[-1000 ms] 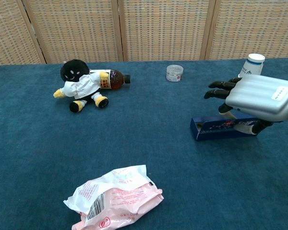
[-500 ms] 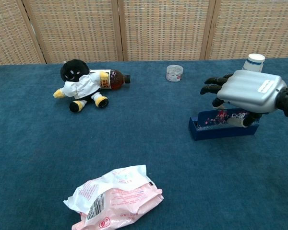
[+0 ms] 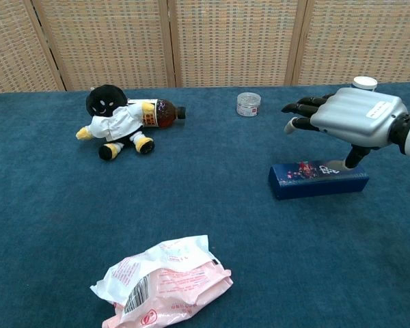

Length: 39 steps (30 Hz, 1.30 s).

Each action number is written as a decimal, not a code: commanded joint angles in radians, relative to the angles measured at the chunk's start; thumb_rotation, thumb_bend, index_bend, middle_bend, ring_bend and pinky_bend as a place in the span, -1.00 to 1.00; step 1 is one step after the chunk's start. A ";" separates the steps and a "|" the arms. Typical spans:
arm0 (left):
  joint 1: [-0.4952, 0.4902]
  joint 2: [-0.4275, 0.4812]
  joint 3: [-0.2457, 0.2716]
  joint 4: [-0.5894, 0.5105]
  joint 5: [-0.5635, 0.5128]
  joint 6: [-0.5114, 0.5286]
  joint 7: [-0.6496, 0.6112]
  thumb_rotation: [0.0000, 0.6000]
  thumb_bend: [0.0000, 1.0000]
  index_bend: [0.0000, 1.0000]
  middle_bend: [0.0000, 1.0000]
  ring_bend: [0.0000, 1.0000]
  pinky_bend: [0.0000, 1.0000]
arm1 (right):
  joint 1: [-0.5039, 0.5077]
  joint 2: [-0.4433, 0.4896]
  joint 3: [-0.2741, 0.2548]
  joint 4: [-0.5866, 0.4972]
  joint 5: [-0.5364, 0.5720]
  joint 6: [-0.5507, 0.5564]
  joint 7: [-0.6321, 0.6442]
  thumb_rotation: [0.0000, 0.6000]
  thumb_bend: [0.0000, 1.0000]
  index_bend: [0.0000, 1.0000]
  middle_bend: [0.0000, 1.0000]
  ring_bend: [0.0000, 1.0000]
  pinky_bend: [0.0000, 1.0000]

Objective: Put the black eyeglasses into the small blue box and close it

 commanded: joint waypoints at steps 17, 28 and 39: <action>0.001 0.000 0.001 -0.002 0.001 0.003 0.002 1.00 -1.00 -1.00 -1.00 -1.00 -1.00 | 0.054 0.182 0.003 -0.247 0.124 -0.201 0.109 1.00 -1.00 -1.00 -1.00 -1.00 -0.83; 0.000 0.002 -0.002 0.002 -0.002 0.002 -0.008 1.00 -1.00 -1.00 -1.00 -1.00 -1.00 | 0.068 0.044 -0.014 -0.069 0.140 -0.195 0.118 1.00 -1.00 -0.97 -0.88 -1.00 -0.83; -0.004 0.000 -0.003 0.004 -0.010 -0.008 -0.006 1.00 -1.00 -1.00 -1.00 -1.00 -1.00 | 0.069 -0.021 -0.026 0.027 0.086 -0.158 0.200 1.00 -0.98 -0.32 -0.36 -0.99 -0.81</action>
